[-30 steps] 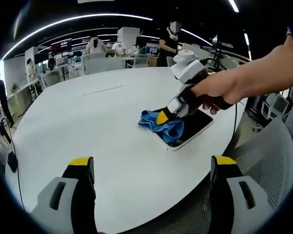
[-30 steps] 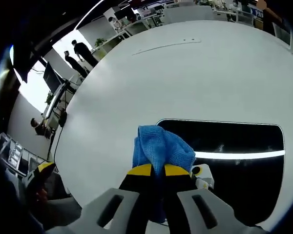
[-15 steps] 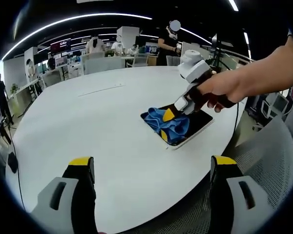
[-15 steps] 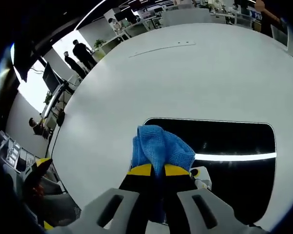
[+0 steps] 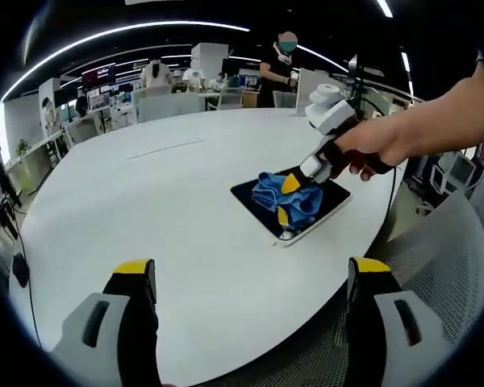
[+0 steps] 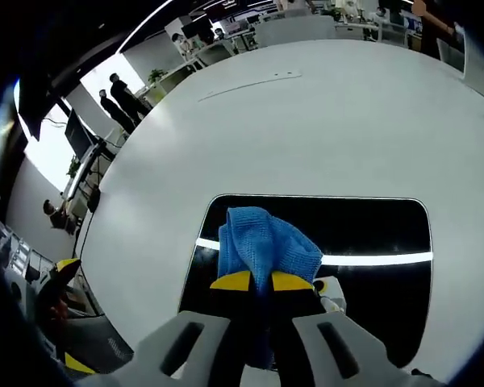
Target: Wipe the mirror surface with the cleaning cloth until all visible marks leave the cleaned area.
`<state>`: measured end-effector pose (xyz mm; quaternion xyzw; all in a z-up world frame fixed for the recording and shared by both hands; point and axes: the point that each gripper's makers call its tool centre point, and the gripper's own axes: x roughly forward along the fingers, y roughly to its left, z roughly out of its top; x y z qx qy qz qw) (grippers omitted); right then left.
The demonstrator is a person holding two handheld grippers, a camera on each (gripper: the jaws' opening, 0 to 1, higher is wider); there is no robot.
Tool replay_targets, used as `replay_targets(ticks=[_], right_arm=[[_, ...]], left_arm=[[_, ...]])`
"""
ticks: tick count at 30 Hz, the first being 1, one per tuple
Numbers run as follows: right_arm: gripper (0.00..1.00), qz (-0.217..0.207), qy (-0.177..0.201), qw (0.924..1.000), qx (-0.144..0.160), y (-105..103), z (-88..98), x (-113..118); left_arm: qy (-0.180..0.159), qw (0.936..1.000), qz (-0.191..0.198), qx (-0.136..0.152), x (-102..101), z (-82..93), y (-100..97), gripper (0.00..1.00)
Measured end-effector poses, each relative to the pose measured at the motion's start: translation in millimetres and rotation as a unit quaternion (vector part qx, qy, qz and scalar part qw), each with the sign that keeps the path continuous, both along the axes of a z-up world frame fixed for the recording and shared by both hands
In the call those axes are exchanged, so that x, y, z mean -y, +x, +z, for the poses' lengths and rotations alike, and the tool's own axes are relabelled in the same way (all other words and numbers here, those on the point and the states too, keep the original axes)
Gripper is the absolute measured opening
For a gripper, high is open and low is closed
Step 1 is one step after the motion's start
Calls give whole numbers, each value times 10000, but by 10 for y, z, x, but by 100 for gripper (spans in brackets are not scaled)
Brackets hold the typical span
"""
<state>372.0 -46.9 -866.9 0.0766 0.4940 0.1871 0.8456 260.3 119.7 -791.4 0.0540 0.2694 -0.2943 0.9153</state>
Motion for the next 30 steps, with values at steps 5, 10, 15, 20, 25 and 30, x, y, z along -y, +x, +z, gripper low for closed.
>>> replay_targets(ticks=[5, 10, 15, 20, 25, 30], right_arm=[[1, -42, -10, 10000, 18, -4, 6, 109], [1, -73, -52, 9999, 43, 12, 6, 256], [1, -133, -70, 9999, 64, 17, 6, 398], [1, -78, -167, 9998, 103, 15, 8, 510], [1, -125, -186, 9997, 106, 20, 5, 638], [1, -141, -225, 9996, 119, 12, 9, 707]], left_arm=[[5, 10000, -6, 1, 4, 1, -1, 99], [21, 10000, -1, 1, 1, -2, 0, 99], [27, 10000, 4, 7, 1, -1, 1, 99], [34, 10000, 5, 10, -1, 0, -1, 99], [40, 10000, 4, 14, -3, -1, 1, 99], [47, 10000, 5, 15, -6, -1, 1, 99]])
